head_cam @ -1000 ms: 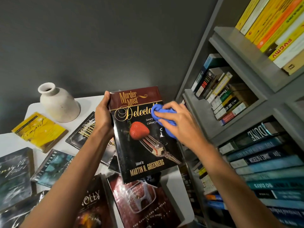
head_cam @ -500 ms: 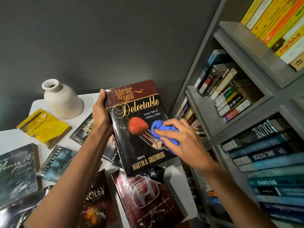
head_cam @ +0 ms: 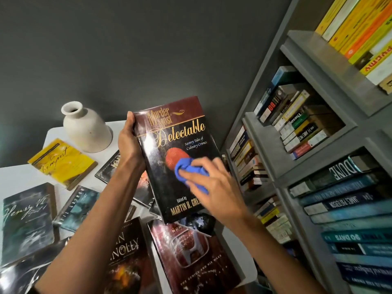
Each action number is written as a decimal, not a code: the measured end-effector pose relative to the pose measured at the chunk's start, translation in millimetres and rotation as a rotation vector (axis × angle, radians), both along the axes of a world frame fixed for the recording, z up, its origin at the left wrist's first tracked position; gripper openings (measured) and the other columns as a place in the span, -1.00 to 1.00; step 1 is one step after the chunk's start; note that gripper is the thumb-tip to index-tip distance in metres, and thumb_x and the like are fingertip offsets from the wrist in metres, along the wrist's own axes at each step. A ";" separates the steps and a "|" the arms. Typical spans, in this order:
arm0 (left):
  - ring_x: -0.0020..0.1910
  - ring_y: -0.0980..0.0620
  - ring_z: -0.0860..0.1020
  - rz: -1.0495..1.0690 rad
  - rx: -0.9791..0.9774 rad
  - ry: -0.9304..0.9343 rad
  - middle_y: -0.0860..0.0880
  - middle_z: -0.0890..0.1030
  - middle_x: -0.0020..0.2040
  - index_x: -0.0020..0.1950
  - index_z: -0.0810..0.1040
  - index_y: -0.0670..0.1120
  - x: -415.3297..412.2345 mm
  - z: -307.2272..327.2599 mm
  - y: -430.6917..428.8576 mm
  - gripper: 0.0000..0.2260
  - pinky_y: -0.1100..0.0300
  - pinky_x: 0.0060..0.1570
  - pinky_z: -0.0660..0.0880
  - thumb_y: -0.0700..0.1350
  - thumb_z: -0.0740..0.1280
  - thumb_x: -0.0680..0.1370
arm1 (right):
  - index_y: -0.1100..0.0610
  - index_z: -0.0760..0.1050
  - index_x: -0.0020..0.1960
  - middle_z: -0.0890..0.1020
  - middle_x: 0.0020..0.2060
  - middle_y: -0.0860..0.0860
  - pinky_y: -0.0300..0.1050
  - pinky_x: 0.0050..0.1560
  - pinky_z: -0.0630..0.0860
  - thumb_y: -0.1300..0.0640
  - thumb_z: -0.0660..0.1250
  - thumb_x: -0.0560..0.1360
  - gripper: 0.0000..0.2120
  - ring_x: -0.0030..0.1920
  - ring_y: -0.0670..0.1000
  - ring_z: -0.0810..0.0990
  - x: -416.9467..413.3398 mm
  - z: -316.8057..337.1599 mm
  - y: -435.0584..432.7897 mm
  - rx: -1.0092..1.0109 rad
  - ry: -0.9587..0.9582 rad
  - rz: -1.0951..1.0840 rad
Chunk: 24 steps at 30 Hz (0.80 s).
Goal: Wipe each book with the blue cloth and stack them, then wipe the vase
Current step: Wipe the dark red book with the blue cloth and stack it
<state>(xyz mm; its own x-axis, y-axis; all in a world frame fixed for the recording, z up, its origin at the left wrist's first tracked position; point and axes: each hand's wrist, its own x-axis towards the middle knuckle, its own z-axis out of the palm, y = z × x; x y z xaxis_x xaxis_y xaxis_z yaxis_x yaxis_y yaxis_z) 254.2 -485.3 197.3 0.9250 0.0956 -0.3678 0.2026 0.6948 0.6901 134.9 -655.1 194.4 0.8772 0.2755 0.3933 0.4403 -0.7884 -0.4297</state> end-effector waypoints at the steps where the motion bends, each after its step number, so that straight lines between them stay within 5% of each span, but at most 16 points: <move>1: -0.31 0.03 0.68 0.003 0.005 0.004 -0.03 0.71 -0.29 -0.38 0.72 -0.08 -1.0 -2.0 1.6 -0.45 0.18 -0.26 0.62 0.06 0.13 0.66 | 0.07 0.64 0.12 0.59 0.01 -0.01 -0.19 -0.25 0.51 0.13 0.41 0.44 -0.75 -0.13 0.03 0.47 -6.6 -3.2 -2.6 -0.010 0.018 0.040; 8: -0.42 0.05 0.64 0.048 0.033 0.025 -0.03 0.68 -0.38 -0.45 0.69 -0.08 -6.4 -2.3 1.8 -0.41 0.24 -0.41 0.56 0.06 0.12 0.67 | 0.13 0.63 0.13 0.58 0.02 0.05 -0.13 -0.16 0.55 0.21 0.47 0.39 -0.69 -0.07 0.05 0.47 21.0 13.1 -25.7 0.001 0.001 -0.184; 16: -0.27 -0.04 0.65 -0.008 0.058 0.032 -0.11 0.69 -0.24 -0.19 0.68 -0.15 -5.2 -5.3 0.0 -0.54 0.08 -0.11 0.58 0.07 0.13 0.66 | 0.06 0.64 0.12 0.58 0.04 -0.02 -0.25 -0.17 0.43 0.19 0.51 0.38 -0.68 -0.09 0.02 0.44 -12.3 3.0 23.6 -0.016 0.121 0.186; 24: -0.42 0.01 0.64 0.042 0.037 0.064 -0.06 0.68 -0.37 -0.20 0.64 -0.14 -12.8 0.4 2.0 -0.53 0.16 -0.33 0.59 0.05 0.08 0.68 | 0.08 0.65 0.10 0.55 0.01 -0.07 -0.23 -0.14 0.46 0.13 0.36 0.46 -0.76 -0.09 -0.05 0.41 -26.1 3.0 -3.6 -0.024 0.177 0.306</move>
